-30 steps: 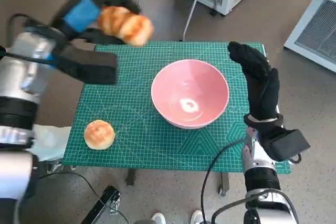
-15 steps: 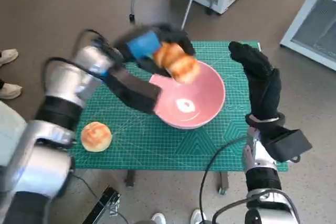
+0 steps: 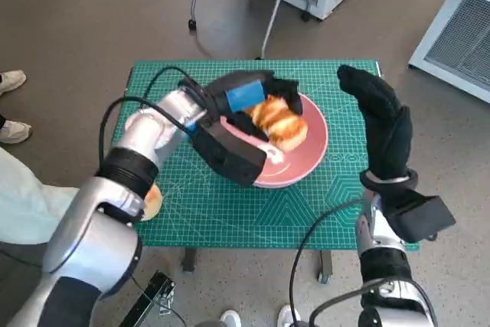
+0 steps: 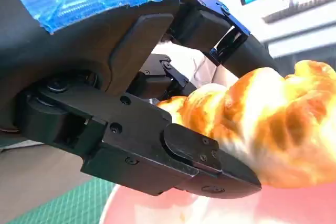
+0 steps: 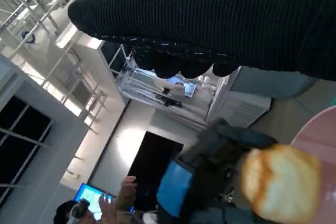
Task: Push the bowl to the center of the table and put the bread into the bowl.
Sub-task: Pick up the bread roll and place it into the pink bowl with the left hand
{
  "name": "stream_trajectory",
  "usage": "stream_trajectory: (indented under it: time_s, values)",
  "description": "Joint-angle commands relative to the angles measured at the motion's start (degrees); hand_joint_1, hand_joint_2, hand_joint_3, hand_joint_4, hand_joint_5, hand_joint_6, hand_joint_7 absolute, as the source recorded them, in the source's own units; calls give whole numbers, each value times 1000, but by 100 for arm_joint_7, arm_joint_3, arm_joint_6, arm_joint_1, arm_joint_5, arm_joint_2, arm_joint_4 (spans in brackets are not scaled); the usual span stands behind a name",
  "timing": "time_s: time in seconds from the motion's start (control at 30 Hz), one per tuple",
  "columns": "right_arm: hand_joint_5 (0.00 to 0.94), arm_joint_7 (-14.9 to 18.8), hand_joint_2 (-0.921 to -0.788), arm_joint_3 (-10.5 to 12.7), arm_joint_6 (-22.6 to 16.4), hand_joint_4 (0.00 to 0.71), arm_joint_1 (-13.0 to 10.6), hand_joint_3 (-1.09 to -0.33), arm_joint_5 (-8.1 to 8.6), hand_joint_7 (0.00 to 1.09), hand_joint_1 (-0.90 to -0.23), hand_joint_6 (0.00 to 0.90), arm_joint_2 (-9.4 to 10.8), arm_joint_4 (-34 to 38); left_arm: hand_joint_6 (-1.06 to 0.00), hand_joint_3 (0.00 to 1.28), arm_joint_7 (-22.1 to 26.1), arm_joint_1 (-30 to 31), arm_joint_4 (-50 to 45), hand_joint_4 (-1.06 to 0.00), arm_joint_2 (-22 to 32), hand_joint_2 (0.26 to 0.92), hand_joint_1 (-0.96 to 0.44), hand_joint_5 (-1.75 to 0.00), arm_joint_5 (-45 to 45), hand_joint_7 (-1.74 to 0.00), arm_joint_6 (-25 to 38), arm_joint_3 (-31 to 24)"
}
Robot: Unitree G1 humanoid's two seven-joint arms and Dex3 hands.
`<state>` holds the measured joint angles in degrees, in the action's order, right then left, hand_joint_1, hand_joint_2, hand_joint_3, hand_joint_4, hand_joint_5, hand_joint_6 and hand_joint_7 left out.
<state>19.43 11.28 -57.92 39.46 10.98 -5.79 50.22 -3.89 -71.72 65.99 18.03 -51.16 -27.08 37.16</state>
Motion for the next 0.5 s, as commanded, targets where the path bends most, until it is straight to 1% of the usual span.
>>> stream_trajectory:
  time_s: [0.03, 0.07, 0.1, 0.13, 0.17, 0.2, 0.23, 0.33, 0.5]
  values:
    - [17, -125, -921, 6, 34, 393, -162, -759, -61, 740, -595, 72, -23, -13, -369, 228, 857, 48, 58, -361, -93, 911, -121, -670, 264, -1109, 450, -112]
    - [16, -140, -921, 0, 40, 393, -170, -759, -67, 739, -596, 73, -21, -26, -359, 205, 1111, 37, 43, -351, -107, 913, -105, -548, 308, -962, 548, -120]
    - [16, -153, -921, -5, 45, 393, -176, -758, -71, 736, -600, 75, -20, -36, -345, 157, 1295, 34, 15, -315, -112, 916, -93, -355, 346, -703, 622, -125]
    - [16, -159, -921, -9, 59, 393, -181, -757, -62, 734, -602, 76, -17, -51, -349, 126, 1492, 19, 1, -294, -122, 918, -85, -228, 386, -510, 678, -130]
    - [16, -165, -921, -12, 70, 393, -185, -756, -56, 732, -605, 77, -15, -63, -349, 114, 1635, 12, -22, -282, -126, 917, -89, -182, 417, -439, 724, -133]
    - [16, -167, -921, -13, 91, 394, -190, -755, -42, 730, -609, 78, -11, -83, -350, 92, 1746, 9, -56, -265, -118, 919, -94, -117, 454, -332, 740, -146]
    - [15, -170, -921, -16, 107, 394, -194, -755, -32, 728, -612, 78, -8, -99, -359, 73, 1825, 11, -90, -253, -109, 918, -103, -75, 481, -261, 753, -159]
    - [15, -189, -921, -35, 148, 394, -208, -755, -17, 724, -619, 79, 28, -168, -379, 43, 2011, 72, -289, -238, 0, 917, -120, -25, 620, -167, 707, -253]
    - [13, -218, -921, -55, 189, 393, -195, -755, -26, 722, -621, 79, 54, -196, -366, 22, 2308, 238, -753, -197, 204, 911, -137, -4, 855, -107, 708, -449]
